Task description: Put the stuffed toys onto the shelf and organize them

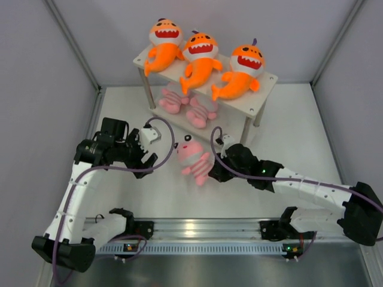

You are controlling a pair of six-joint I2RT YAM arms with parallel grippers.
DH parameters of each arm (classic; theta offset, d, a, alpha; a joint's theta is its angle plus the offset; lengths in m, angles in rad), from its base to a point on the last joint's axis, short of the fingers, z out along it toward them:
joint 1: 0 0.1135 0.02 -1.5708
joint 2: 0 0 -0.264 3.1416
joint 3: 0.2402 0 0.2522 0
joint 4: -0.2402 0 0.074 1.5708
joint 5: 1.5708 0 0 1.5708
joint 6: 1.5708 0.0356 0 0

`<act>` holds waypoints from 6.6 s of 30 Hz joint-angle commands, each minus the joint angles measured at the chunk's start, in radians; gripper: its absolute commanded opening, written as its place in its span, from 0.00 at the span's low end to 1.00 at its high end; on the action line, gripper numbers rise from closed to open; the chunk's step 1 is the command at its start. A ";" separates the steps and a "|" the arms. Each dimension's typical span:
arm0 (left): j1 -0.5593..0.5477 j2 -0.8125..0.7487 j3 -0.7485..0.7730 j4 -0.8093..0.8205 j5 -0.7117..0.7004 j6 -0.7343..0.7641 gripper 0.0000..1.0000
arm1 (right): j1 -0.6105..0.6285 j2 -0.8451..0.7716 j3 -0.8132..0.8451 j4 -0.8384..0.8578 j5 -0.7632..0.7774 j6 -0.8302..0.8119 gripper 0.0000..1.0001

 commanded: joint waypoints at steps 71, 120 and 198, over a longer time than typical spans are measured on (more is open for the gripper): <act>0.004 -0.101 -0.057 0.052 -0.074 0.002 0.91 | -0.063 -0.027 0.028 0.060 0.536 0.562 0.68; 0.004 -0.107 -0.080 0.054 -0.143 -0.001 0.91 | -0.040 0.557 0.368 0.028 0.743 -1.100 0.00; 0.270 -0.246 -0.414 0.310 -0.277 -0.170 0.99 | -1.108 -0.188 0.166 -0.092 0.269 -0.049 0.99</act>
